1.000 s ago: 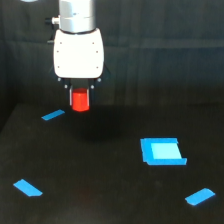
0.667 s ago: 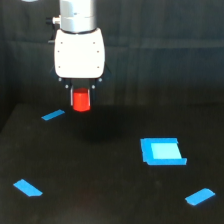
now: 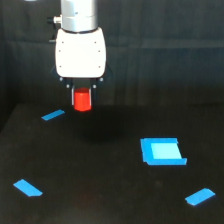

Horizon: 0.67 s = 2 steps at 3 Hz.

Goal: Pick up the red object from the table

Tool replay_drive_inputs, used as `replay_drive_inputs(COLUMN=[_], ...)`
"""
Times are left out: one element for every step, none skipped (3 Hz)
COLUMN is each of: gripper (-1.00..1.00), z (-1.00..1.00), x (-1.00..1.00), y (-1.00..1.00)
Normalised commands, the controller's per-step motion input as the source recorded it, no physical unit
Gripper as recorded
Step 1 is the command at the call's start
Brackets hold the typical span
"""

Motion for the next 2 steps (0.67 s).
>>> replay_drive_inputs(gripper=[-1.00,-0.98], z=[0.06,0.12], x=[0.03,0.02], y=[0.02,-0.01])
